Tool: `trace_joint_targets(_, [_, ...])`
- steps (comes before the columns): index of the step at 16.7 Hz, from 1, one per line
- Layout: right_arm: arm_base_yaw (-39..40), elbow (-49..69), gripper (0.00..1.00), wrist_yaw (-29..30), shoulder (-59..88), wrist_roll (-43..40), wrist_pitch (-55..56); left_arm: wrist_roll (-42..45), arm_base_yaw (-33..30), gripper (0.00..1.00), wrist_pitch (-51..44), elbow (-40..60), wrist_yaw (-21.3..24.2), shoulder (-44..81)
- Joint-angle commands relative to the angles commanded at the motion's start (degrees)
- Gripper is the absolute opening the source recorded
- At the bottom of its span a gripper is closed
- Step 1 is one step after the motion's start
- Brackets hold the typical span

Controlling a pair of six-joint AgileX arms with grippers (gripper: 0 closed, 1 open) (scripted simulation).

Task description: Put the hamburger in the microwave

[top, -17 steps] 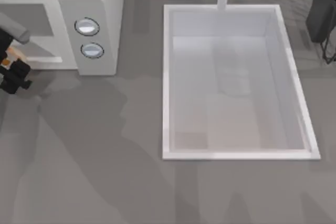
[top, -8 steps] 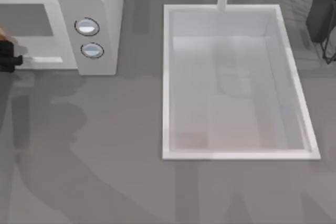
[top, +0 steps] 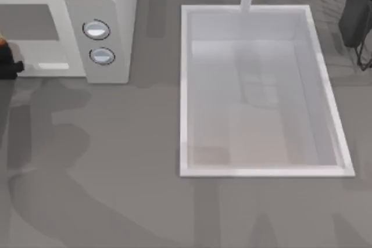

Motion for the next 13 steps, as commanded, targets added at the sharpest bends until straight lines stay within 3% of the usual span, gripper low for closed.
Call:
trace_joint_targets(6, [0.00, 0.00, 1.00, 0.00, 0.00, 0.00, 0.00, -0.12, -0.99, 0.00, -2.63, 4.29, -0.59, 3.25])
trace_joint_targets(13, [0.00, 0.00, 1.00, 0.00, 0.00, 0.00, 0.00, -1.05, -3.03, 0.00, -11.06, 31.26, -2.34, 16.50])
